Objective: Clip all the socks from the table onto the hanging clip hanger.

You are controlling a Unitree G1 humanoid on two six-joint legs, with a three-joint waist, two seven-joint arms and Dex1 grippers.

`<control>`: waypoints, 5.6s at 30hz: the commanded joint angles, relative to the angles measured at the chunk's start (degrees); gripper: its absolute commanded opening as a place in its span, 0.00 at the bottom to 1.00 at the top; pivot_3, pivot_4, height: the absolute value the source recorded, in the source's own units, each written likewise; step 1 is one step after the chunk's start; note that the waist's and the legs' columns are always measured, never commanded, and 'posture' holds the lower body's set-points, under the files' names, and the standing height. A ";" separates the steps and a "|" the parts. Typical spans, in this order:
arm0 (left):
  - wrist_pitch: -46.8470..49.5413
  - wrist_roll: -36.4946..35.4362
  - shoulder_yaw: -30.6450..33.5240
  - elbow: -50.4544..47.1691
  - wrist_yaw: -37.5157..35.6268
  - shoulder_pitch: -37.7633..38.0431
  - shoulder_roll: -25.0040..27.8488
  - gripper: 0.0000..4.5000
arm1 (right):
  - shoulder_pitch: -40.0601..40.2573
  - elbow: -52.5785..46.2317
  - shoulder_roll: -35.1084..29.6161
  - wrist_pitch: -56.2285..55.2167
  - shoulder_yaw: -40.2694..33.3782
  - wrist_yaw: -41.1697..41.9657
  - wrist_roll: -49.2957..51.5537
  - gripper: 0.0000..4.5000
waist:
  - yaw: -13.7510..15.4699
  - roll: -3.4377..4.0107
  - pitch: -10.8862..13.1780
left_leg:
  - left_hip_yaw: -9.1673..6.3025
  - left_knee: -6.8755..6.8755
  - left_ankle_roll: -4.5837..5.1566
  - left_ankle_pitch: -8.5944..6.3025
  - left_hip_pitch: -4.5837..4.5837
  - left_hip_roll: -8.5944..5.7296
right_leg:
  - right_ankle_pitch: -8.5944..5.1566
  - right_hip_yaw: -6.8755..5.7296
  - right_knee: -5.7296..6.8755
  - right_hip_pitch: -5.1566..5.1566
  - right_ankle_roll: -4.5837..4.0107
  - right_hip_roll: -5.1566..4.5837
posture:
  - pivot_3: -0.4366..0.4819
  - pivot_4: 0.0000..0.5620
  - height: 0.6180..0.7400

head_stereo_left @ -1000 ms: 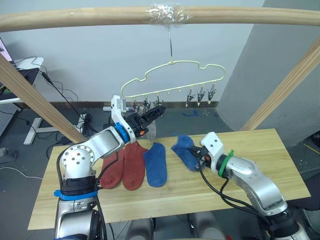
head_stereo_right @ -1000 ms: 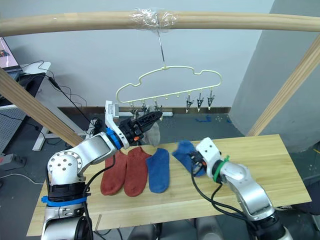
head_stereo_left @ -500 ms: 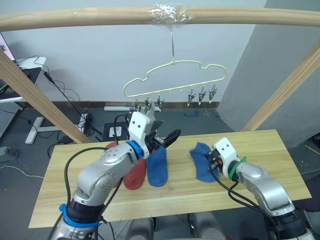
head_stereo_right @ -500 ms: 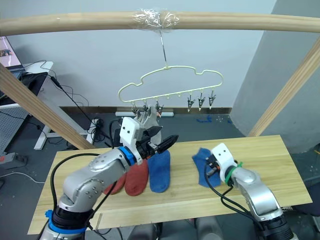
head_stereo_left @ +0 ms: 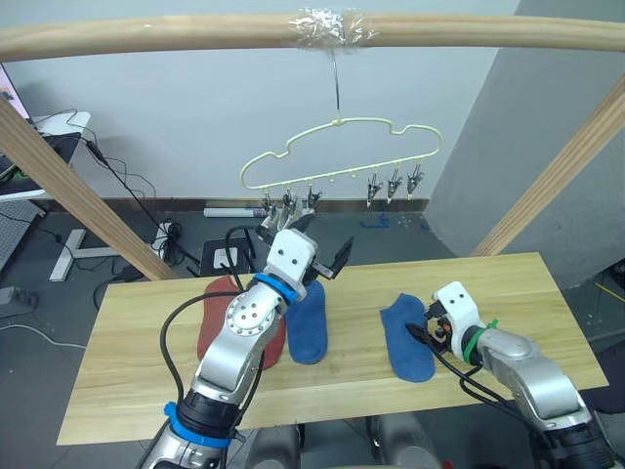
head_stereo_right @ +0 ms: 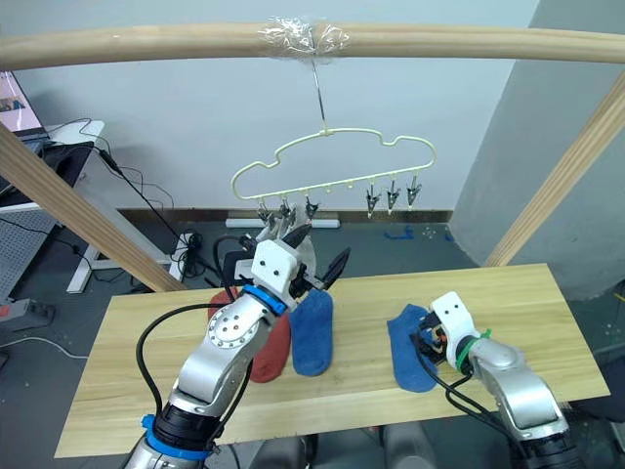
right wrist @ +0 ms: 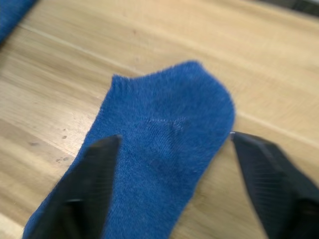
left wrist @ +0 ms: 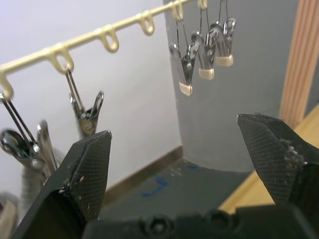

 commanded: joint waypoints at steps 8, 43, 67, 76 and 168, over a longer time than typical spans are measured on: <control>-10.64 6.69 2.91 4.85 1.67 1.22 -2.88 1.00 | -14.39 -23.58 3.53 6.97 -11.23 5.88 26.41 0.99 | -1.40 -0.02 0.04 | -0.05 0.03 0.06 0.04 0.03 0.02 | -0.06 -0.07 0.03 0.08 0.17 0.02 | 0.28 0.41 1.00; -15.36 13.54 7.59 13.85 7.33 -6.89 -8.70 0.70 | -25.19 -21.36 2.60 7.82 -9.09 -1.15 34.73 1.00 | -1.70 0.02 0.15 | -0.07 -0.01 0.09 0.02 0.00 -0.01 | 0.02 -0.08 -0.03 0.06 0.05 0.01 | 0.24 0.44 1.00; -15.47 14.03 8.27 17.17 8.73 -10.17 -9.97 0.48 | -23.88 -21.92 2.04 7.28 -8.14 -2.96 35.54 1.00 | -1.85 0.06 0.74 | -0.08 -0.03 0.10 0.01 -0.04 -0.01 | 0.01 -0.09 -0.06 0.04 0.07 0.01 | 0.24 0.46 1.00; -15.80 14.99 7.81 15.73 9.20 -9.35 -9.92 0.48 | -24.09 -22.01 2.07 7.34 -7.96 -3.89 36.25 1.00 | -1.87 0.05 0.82 | -0.08 -0.03 0.10 0.01 -0.05 -0.01 | 0.01 -0.09 -0.06 0.04 0.07 0.01 | 0.24 0.46 1.00; -13.73 18.35 6.48 13.63 11.44 -8.49 -11.74 0.37 | -21.35 -22.87 1.90 5.86 -6.53 -6.58 36.58 1.00 | -1.85 0.02 0.98 | -0.09 -0.09 0.10 0.00 -0.16 -0.01 | -0.12 -0.09 -0.13 -0.07 0.28 0.00 | 0.23 0.45 1.00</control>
